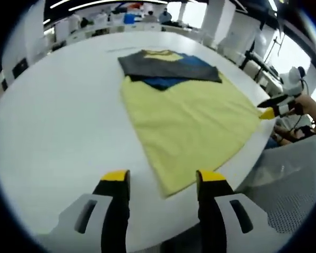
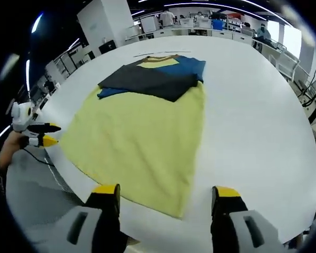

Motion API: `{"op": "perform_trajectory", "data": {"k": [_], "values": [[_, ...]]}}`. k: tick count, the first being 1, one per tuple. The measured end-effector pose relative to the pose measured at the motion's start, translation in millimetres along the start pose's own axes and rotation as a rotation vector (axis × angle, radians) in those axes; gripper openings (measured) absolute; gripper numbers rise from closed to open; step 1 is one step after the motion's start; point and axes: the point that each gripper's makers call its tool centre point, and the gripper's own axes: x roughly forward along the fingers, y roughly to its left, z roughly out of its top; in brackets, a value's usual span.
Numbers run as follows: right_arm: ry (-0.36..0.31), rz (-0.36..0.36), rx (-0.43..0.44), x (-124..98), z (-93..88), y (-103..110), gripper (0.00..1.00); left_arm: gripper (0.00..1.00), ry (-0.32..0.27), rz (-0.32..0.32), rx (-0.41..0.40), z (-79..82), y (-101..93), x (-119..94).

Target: Fold the garment on the visible template until the final outline fits inside the template.

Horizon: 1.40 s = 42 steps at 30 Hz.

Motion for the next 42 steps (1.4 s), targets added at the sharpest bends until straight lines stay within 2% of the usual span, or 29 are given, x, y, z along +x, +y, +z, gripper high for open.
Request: {"op": "perform_trajectory", "data": {"k": [6, 12, 17, 20, 24, 35, 39, 42], "values": [[0.008, -0.045, -0.003, -3, -6.4, -8, 0.45, 0.38, 0.034, -0.011, -0.001, -8.9, -3.1, 3], [0.019, -0.071, -0.013, -4, -9.9, -9, 0.36, 0.30, 0.026, -0.009, 0.000, -8.5, -4.6, 2], [0.015, -0.103, -0.026, -3, -10.6, -10, 0.29, 0.22, 0.042, 0.014, 0.013, -11.7, -2.2, 2], [0.011, -0.123, -0.020, -4, -9.8, -11, 0.25, 0.11, 0.046, -0.003, -0.024, -13.4, -6.7, 2], [0.004, -0.134, -0.022, -5, -8.9, -11, 0.18, 0.14, 0.042, 0.008, -0.008, -13.1, -6.0, 4], [-0.014, -0.128, 0.044, -3, -9.4, -15, 0.06, 0.07, 0.035, 0.018, -0.005, -10.3, -4.1, 7], [-0.029, -0.097, 0.088, -1, -8.4, -9, 0.00, 0.02, 0.031, 0.024, -0.018, -12.6, -1.5, 6], [-0.030, -0.107, 0.089, -2, -7.8, -10, 0.00, 0.01, 0.029, 0.021, -0.028, -12.3, -1.6, 6]]}}
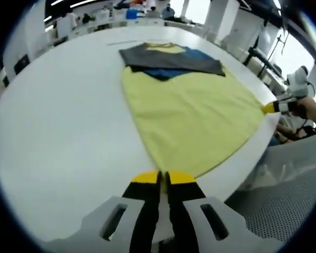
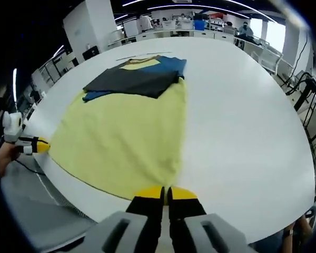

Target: Fold the garment on the visible template until the final outline fits inside the template.

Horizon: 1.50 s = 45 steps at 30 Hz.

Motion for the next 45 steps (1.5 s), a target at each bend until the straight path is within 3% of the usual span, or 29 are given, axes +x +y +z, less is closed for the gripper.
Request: {"op": "perform_trajectory", "data": {"k": [8, 17, 33, 45], "values": [[-0.007, 0.019, 0.030, -6, 1.5, 2, 0.00, 0.00, -0.025, -0.030, -0.095, 2.6, 3.7, -7], [0.006, 0.030, -0.021, -14, -3.5, 7, 0.00, 0.00, -0.034, -0.076, -0.149, -1.7, -1.5, -24], [0.010, 0.054, -0.062, -32, -15.6, 14, 0.00, 0.00, 0.006, -0.084, -0.083, -11.8, -10.1, -48], [0.031, 0.068, -0.057, -33, -32.0, 21, 0.00, 0.00, 0.021, -0.021, -0.013, -21.4, -9.1, -61]]}}
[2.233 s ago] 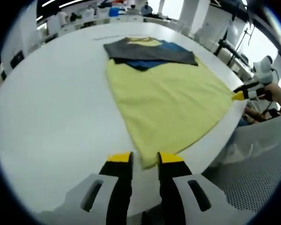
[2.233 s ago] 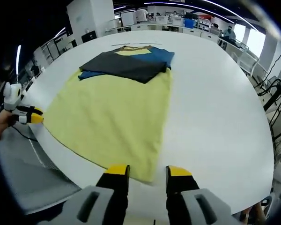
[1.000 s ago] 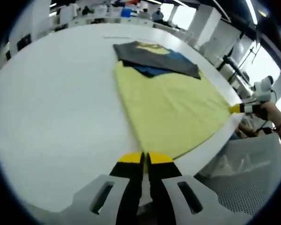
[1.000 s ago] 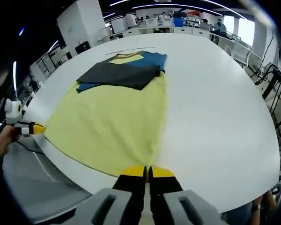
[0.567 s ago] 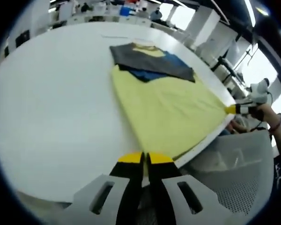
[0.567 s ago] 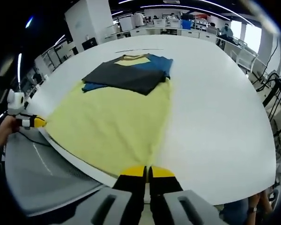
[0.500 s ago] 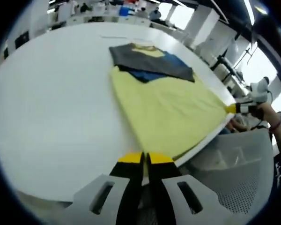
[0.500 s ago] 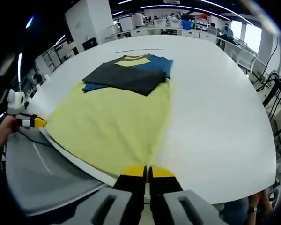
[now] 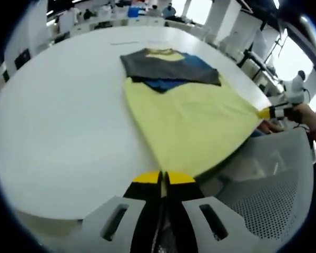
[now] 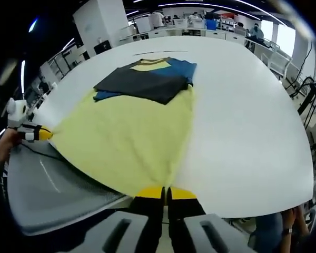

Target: Fold the garment on the visible template until the final outline fits inside the template.

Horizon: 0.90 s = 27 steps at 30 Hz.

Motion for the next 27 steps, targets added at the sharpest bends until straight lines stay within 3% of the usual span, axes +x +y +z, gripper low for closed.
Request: {"op": "perform_trajectory", "data": {"k": [8, 19, 27], "values": [[-0.023, 0.000, 0.017, -11, -1.9, 6, 0.00, 0.00, -0.011, 0.003, -0.007, -1.3, -1.1, -10], [-0.078, 0.000, -0.050, -37, 16.7, 12, 0.00, 0.00, -0.064, -0.005, 0.013, 19.6, -4.8, -33], [-0.068, 0.006, -0.067, -50, 10.8, 21, 0.00, 0.00, -0.047, -0.022, 0.005, 10.7, -12.7, -41]]}}
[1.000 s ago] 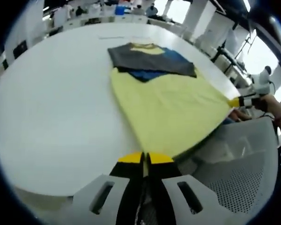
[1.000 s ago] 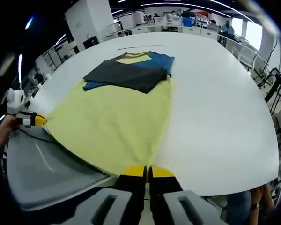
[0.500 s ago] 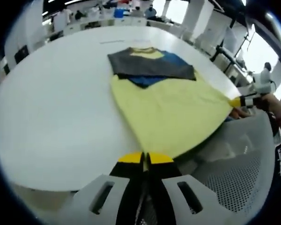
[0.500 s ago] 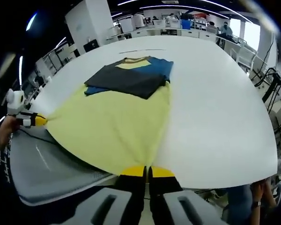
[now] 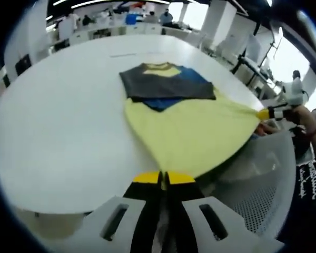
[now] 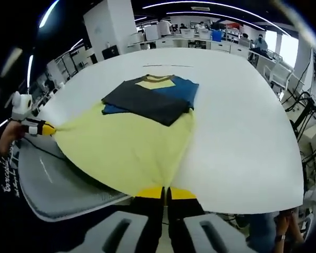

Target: Fold the garment on the visible template until the final outline fits inside the template.

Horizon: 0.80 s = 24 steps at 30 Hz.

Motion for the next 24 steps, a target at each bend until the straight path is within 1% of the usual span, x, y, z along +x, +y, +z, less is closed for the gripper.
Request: {"op": "perform_trajectory", "data": {"k": [5, 9, 13, 16, 24], "values": [[-0.001, -0.004, 0.005, -7, -0.8, 3, 0.00, 0.00, 0.002, -0.007, -0.009, -2.9, -1.5, -5], [-0.003, 0.001, -0.004, -13, 2.6, 7, 0.00, 0.00, 0.004, -0.010, -0.006, 0.8, -4.4, -11], [-0.025, -0.006, -0.009, -18, 11.9, 5, 0.00, 0.00, -0.015, -0.003, 0.007, 11.3, -6.0, -16], [-0.036, -0.003, -0.017, -18, 16.7, 4, 0.00, 0.00, -0.028, 0.008, 0.013, 18.1, -3.6, -17], [-0.080, -0.009, -0.043, -26, 40.7, 2, 0.00, 0.00, -0.066, 0.019, 0.021, 40.5, -0.3, -24]]}}
